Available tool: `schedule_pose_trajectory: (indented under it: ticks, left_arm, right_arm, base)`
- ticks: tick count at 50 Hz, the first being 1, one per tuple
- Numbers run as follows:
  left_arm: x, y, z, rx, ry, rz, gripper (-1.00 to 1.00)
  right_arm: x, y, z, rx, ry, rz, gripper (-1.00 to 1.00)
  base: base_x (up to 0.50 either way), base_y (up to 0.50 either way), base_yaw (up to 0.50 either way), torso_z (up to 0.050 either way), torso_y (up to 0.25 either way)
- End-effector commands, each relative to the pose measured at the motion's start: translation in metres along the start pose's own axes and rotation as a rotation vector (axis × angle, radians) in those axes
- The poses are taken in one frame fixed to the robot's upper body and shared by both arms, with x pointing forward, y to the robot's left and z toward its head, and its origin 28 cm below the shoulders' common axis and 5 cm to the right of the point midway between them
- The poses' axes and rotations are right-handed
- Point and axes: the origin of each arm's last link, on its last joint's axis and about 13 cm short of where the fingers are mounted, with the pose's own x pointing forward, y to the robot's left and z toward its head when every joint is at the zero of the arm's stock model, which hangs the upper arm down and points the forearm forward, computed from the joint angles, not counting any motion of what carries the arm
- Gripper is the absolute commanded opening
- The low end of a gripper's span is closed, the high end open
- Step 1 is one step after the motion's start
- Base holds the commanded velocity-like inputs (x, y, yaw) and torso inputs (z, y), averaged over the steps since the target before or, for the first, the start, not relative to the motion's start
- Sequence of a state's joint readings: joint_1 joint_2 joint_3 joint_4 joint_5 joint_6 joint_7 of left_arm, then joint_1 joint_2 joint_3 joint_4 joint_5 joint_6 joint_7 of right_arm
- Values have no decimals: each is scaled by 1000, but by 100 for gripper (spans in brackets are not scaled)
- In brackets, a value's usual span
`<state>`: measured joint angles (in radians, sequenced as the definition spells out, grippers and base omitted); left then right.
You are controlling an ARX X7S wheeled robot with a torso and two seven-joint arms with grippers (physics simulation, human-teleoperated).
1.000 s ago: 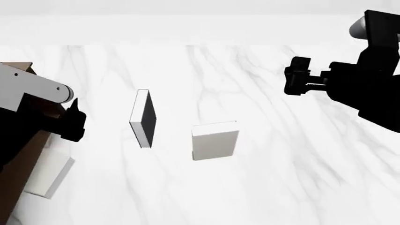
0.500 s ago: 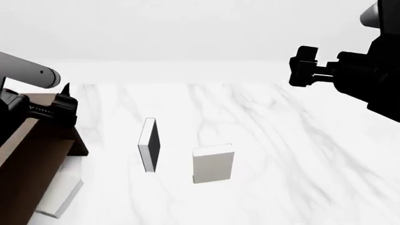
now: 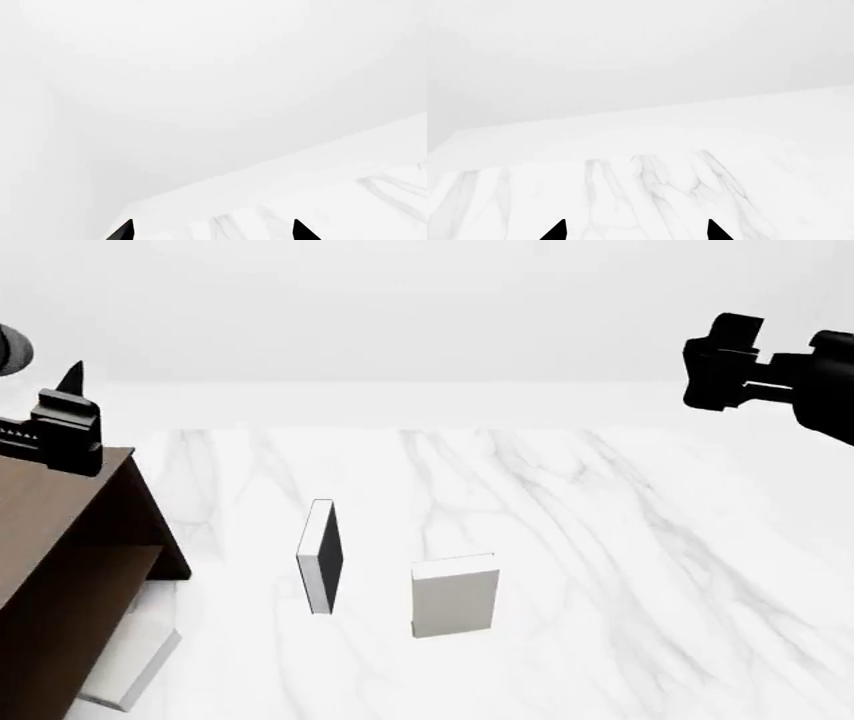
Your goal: Pick up the book on the right and place it under the cabinet shelf.
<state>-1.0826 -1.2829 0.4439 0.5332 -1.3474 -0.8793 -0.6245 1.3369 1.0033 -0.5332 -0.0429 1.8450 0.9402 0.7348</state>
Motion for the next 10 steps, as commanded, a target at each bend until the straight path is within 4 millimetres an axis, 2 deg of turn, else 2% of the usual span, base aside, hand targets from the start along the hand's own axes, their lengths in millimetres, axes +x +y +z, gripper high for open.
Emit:
schedule_pose_trajectory:
  ticks: [1,10]
  left_arm:
    - [-11,13,3,-21,-28,46,100]
    - [-25,24,0,-43,-48,100,100]
  right_arm:
    - [-16,-9,4,-3,-27,-33,100]
    - [-31,-20,6,-1,-56,-75,100]
  base:
    - [0,0,0,0,250]
    - [0,0,0,0,250]
